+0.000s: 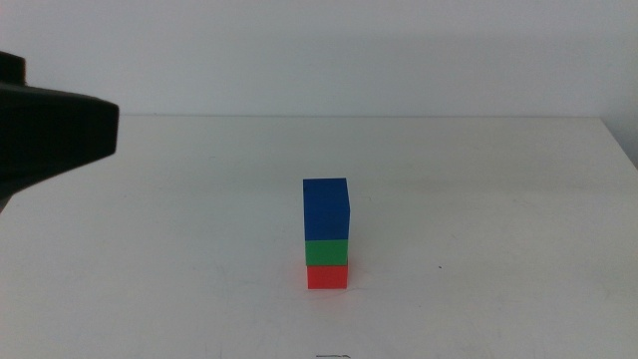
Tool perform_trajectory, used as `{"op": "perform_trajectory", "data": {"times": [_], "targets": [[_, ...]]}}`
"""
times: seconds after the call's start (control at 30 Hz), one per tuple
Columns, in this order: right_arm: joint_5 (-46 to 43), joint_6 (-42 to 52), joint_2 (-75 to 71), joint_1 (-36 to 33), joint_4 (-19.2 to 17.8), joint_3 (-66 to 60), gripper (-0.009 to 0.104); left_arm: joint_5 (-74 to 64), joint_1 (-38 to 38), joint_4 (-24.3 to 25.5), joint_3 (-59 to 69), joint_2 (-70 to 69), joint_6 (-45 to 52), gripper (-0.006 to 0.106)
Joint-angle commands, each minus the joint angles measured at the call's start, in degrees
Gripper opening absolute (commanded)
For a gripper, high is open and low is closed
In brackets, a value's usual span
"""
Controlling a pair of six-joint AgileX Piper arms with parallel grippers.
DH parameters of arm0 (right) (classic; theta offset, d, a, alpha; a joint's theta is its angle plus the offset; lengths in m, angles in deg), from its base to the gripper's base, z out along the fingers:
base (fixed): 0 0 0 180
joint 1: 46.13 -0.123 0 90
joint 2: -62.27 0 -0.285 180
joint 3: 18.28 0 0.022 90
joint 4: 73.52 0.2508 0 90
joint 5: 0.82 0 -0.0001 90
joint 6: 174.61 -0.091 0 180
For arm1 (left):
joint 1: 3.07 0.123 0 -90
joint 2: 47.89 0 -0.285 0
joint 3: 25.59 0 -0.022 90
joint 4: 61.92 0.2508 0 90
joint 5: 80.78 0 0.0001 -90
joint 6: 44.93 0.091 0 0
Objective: Stack red cubes first, then green, then blue cubes in a specific spot.
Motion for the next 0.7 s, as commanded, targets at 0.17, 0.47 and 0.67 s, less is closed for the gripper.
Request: {"op": "perform_trajectory", "data": {"times": [0.17, 0.47, 0.67], "targets": [[-4.1, 0.8, 0.0, 0.4, -1.1, 1.3, 0.090, 1.3, 8.3, 3.7, -1.1, -2.4, -0.1, 0.094], [-4.1, 0.8, 0.0, 0.4, -1.3, 1.3, 0.090, 8.2, 30.0, 3.4, 5.0, -7.3, 0.7, 0.094], [-4.1, 0.8, 0.0, 0.4, -1.3, 1.3, 0.090, 12.6, 31.6, 2.8, 6.2, -7.5, 1.6, 0.094]]}}
